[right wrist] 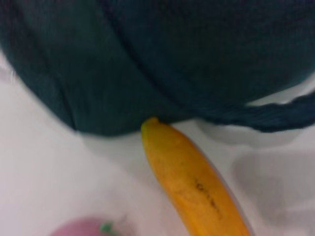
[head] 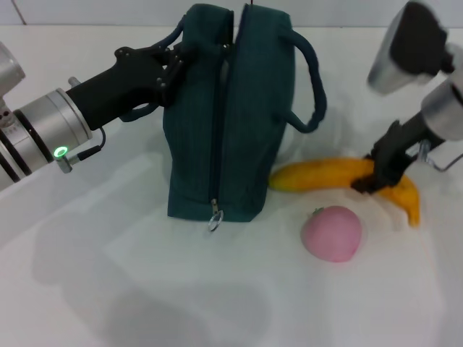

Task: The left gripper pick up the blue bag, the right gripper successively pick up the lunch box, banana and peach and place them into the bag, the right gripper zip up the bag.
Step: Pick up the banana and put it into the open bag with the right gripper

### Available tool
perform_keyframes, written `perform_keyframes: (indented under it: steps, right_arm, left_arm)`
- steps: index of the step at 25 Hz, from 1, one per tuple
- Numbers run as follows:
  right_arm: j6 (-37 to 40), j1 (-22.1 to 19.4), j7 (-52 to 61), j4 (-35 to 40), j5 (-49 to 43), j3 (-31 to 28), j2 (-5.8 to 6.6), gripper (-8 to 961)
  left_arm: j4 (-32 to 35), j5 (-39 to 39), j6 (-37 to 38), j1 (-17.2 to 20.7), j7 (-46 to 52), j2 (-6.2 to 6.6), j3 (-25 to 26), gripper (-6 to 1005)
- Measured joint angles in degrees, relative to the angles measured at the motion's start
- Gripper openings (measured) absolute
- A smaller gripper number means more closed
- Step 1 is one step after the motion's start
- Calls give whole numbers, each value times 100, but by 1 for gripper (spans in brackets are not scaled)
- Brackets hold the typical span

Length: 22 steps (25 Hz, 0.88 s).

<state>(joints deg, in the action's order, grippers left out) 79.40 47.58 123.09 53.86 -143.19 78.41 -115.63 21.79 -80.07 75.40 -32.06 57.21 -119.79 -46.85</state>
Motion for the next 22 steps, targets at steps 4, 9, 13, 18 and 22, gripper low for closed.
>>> perform_keyframes:
  steps: [4,9,13,18,22]
  right_arm:
    - [-4,-151,-153,97,252,-1113,21,456]
    - [1,-421,-359,304,546,-2099,36,451]
    - [11,-612,-419,371,609,-2826,41,448]
    - [-100,-733,-484,384,722,-3079,23,446]
    - [-383,-901,-871,336,1414,-3169,11,446]
  left_arm:
    - [0,1,21,1,0,0,1,42]
    - [14,1,42,25,0,0,-4,42]
    - [19,1,53,37,0,0,-1,42]
    - [26,1,62,41,0,0,0,42]
    - [15,97,89,41,-4,0,-22,42]
